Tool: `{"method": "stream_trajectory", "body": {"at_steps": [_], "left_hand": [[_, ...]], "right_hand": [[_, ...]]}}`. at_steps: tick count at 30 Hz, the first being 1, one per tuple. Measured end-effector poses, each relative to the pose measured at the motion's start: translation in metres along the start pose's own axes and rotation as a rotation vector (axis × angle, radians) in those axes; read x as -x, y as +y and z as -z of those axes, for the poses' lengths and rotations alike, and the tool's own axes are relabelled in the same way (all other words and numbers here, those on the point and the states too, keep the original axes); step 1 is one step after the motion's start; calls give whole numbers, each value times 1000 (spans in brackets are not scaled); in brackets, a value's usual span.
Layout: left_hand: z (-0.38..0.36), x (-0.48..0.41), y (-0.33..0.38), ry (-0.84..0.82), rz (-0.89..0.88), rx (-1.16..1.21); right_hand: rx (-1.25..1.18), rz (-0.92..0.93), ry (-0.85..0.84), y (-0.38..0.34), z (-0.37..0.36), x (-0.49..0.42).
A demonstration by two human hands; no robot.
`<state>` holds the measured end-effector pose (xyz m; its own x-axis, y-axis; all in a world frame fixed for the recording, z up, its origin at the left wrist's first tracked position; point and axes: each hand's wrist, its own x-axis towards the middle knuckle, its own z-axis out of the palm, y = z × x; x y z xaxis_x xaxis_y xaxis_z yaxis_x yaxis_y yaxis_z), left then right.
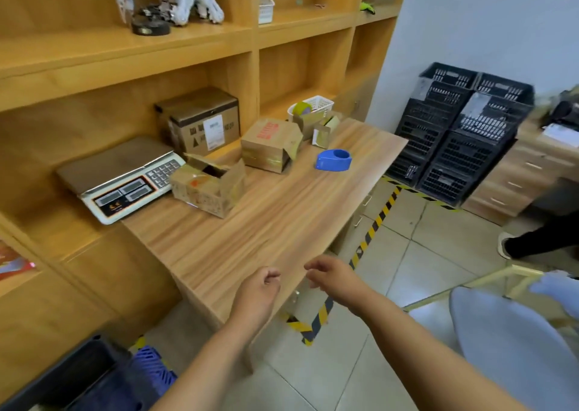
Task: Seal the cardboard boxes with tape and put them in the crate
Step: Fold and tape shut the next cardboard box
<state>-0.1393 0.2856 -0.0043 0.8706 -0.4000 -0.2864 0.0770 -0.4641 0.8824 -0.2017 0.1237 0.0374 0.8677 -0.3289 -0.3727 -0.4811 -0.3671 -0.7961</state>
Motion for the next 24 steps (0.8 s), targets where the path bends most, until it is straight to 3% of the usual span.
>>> {"method": "stream_trajectory", "body": {"at_steps": [12,24], "left_hand": [[-67,-85,61,31,-29,-43],[-134,-251,122,76,23,43]], "right_hand": [[-71,14,-21,32,92,-69],[-23,24,-64,26,200,-220]]}}
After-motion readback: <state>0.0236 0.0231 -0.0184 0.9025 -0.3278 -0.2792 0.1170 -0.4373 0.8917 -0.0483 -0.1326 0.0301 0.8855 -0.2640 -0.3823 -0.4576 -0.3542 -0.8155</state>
